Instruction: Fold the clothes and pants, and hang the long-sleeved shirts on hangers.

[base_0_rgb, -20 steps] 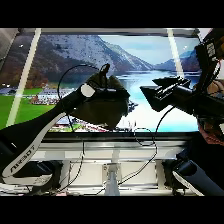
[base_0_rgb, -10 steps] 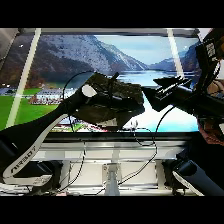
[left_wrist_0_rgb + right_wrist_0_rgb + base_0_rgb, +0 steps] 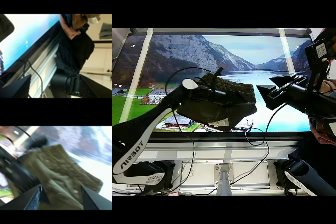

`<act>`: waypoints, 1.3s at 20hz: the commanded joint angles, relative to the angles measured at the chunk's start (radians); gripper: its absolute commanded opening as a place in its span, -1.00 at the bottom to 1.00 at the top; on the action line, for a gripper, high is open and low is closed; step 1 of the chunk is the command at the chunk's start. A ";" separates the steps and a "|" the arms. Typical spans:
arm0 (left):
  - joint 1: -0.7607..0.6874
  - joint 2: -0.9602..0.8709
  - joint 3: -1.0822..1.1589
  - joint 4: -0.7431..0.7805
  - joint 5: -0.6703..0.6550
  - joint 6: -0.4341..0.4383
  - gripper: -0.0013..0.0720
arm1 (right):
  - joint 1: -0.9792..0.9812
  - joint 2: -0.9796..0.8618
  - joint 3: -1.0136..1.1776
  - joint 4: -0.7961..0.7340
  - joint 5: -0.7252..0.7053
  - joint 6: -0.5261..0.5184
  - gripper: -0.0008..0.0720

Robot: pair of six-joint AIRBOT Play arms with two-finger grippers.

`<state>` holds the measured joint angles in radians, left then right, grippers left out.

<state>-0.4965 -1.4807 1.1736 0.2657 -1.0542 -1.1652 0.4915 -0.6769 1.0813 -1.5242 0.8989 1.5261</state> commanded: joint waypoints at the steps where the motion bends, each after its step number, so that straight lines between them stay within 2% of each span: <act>1: 0.148 0.020 0.006 -0.018 -0.135 0.063 0.85 | -0.011 -0.034 0.000 -0.137 0.056 0.003 0.52; 3: 0.227 0.042 0.016 -0.034 -0.174 0.103 0.85 | -0.064 -0.095 0.000 -0.139 0.067 0.003 0.52; 6: 0.325 0.092 0.030 -0.029 -0.137 0.179 0.85 | -0.180 -0.204 0.000 -0.131 0.028 0.003 0.52; 8: 0.374 0.120 0.031 0.006 -0.070 0.179 0.85 | -0.258 -0.275 0.000 -0.126 0.016 0.002 0.48; 9: 0.397 0.130 0.031 0.048 -0.045 0.179 0.85 | -0.295 -0.307 0.000 -0.119 0.016 0.002 0.37; 12: 0.448 0.131 0.031 0.163 0.009 0.175 0.85 | -0.386 -0.385 0.000 -0.056 0.016 -0.014 0.37; 13: 0.454 0.131 0.031 0.214 0.053 0.142 0.76 | -0.407 -0.406 0.000 -0.024 0.016 -0.034 0.37; 17: 0.456 0.126 0.031 0.382 0.204 0.039 0.76 | -0.468 -0.496 0.000 0.147 0.017 -0.117 0.35; 18: 0.457 0.116 0.043 0.424 0.224 -0.017 0.76 | -0.475 -0.516 0.000 0.193 0.017 -0.136 0.29; 20: 0.457 0.066 0.107 0.562 0.187 -0.133 0.76 | -0.480 -0.555 0.000 0.259 0.016 -0.160 0.29; 23: 0.457 -0.067 0.275 0.671 0.032 -0.230 0.76 | -0.480 -0.606 0.000 0.293 0.015 -0.160 0.29; 26: 0.457 -0.171 0.414 0.677 -0.018 -0.241 0.77 | -0.480 -0.652 0.000 0.325 -0.009 -0.158 0.29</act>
<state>-0.0410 -1.5627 1.4693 0.8761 -1.0042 -1.3453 0.0143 -1.2835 1.0813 -1.2568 0.9070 1.3762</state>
